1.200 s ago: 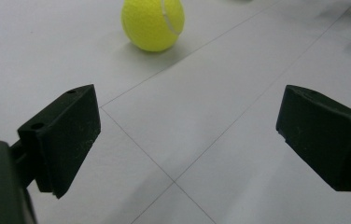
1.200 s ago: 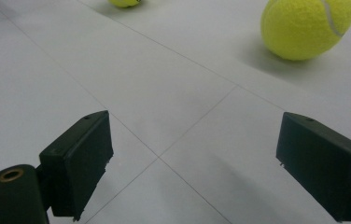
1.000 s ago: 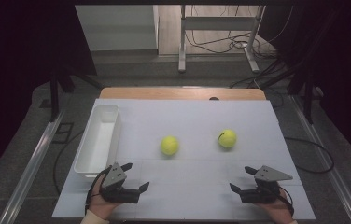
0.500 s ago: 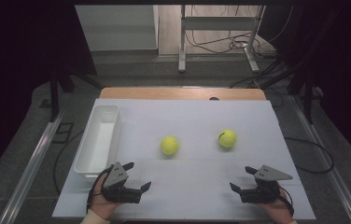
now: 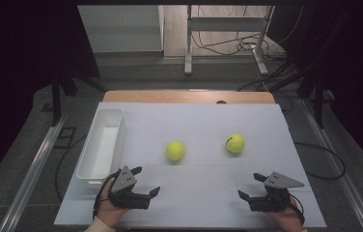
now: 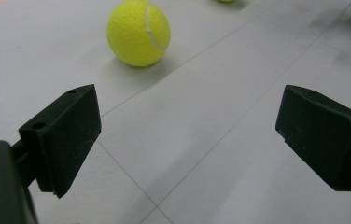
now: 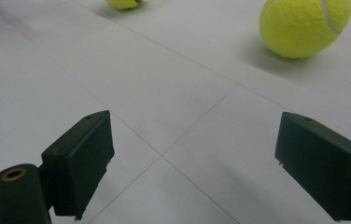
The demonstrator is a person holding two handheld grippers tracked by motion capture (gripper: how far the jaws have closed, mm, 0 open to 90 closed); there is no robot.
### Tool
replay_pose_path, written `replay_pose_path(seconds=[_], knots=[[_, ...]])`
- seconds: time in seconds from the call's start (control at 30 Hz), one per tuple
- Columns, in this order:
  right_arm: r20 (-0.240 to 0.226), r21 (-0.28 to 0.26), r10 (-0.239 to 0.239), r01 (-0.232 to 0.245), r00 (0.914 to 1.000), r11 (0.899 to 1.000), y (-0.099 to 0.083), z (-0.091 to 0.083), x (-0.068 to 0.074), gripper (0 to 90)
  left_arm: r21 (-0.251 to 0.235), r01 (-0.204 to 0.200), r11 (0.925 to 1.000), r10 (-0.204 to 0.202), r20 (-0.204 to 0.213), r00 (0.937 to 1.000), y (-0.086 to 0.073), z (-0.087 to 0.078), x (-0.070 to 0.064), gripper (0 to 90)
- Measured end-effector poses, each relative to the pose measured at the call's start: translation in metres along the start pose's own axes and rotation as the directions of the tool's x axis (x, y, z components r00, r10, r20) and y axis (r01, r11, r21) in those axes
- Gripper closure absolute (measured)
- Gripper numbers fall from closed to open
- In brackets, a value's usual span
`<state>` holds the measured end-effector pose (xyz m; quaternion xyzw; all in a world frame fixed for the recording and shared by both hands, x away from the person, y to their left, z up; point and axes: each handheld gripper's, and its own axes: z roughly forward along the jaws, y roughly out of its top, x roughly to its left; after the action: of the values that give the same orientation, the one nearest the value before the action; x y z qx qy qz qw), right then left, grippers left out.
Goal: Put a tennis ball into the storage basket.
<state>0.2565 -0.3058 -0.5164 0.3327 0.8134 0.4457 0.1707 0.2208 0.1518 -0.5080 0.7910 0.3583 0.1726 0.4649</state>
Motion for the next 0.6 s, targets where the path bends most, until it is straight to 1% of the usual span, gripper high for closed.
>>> replay_pose_path(seconds=[0.17, 0.37, 0.6], knots=[[0.003, 0.003, -0.002, 0.002, 1.0, 1.0, 0.0, 0.0, 0.0, 12.0, -0.004, -0.003, 1.0, 0.003, -0.005, 1.0, 0.005, 0.0, 0.0, 7.7], [0.0, 0.004, -0.001, 0.001, 1.0, 1.0, 0.0, 0.001, -0.001, 12.0, 0.0, -0.003, 1.0, 0.003, 0.002, 1.0, 0.01, 0.002, -0.001, 7.7], [-0.008, -0.001, 0.005, -0.005, 1.0, 1.0, 0.001, 0.0, 0.0, 12.0, 0.001, -0.004, 1.0, 0.004, -0.01, 0.9999, 0.015, 0.003, -0.001, 7.7]])
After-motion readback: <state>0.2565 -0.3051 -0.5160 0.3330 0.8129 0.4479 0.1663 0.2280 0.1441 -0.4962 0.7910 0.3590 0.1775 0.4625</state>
